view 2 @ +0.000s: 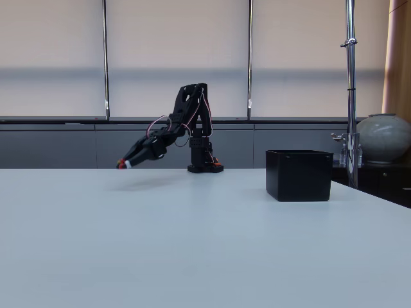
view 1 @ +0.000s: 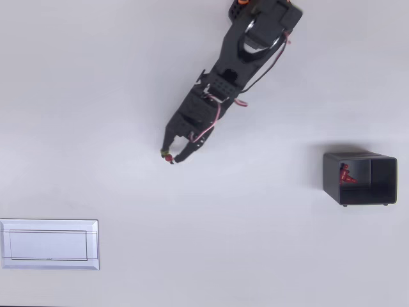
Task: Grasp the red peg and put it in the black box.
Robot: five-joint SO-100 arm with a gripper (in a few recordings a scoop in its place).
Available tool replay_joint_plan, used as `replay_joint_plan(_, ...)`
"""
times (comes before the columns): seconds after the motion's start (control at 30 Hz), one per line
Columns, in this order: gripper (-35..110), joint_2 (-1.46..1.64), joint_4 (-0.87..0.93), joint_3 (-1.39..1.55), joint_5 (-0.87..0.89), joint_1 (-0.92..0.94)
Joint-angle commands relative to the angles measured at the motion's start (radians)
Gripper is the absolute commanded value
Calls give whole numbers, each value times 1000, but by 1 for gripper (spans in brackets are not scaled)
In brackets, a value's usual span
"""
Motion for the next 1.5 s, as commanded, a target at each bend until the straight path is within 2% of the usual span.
replay_joint_plan(0.0, 0, -135, -64, 9, -11, -58)
replay_joint_plan(0.43, 0, -325, -91, -5, 49, -512)
replay_joint_plan(0.63, 0, -324, -196, -58, 100, -695)
replay_joint_plan(0.8, 0, -288, -199, -52, 137, -818)
replay_joint_plan(1.13, 0, -115, -201, 57, 141, -1000)
replay_joint_plan(1.47, 0, 40, -201, 199, 110, -1042)
